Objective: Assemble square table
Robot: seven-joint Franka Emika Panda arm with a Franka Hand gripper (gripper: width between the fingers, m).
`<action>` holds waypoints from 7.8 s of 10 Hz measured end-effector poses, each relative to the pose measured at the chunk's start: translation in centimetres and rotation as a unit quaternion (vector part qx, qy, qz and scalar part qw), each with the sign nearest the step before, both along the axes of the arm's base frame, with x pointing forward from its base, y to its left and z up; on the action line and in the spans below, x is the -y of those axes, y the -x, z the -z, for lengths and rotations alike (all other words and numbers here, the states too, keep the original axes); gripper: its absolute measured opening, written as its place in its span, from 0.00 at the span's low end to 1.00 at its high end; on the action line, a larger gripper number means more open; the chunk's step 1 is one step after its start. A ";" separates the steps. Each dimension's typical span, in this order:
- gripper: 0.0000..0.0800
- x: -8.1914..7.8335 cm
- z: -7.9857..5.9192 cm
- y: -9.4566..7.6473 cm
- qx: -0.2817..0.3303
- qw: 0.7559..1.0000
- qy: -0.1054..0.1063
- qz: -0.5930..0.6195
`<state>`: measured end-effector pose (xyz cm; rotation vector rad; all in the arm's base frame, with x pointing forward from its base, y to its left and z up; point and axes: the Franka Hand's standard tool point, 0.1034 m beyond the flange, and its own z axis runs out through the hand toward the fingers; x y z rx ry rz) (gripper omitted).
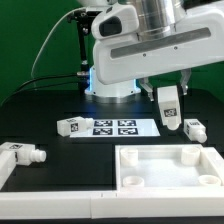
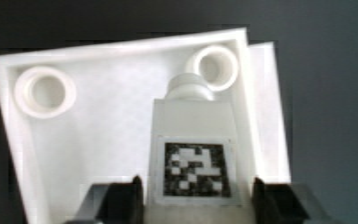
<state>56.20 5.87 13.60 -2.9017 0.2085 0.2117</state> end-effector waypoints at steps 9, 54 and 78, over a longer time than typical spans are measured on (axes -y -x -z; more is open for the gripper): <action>0.36 -1.0 0.7 -2.6 0.275 0.959 0.069 -0.029; 0.81 -6.1 4.5 -7.3 0.099 0.987 0.058 -0.116; 0.81 -6.2 5.0 -7.6 0.076 0.986 0.037 0.147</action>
Offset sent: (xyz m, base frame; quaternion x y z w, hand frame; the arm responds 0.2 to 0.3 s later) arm 0.0304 0.0155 0.0049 -0.1069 0.1913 -0.1892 0.9572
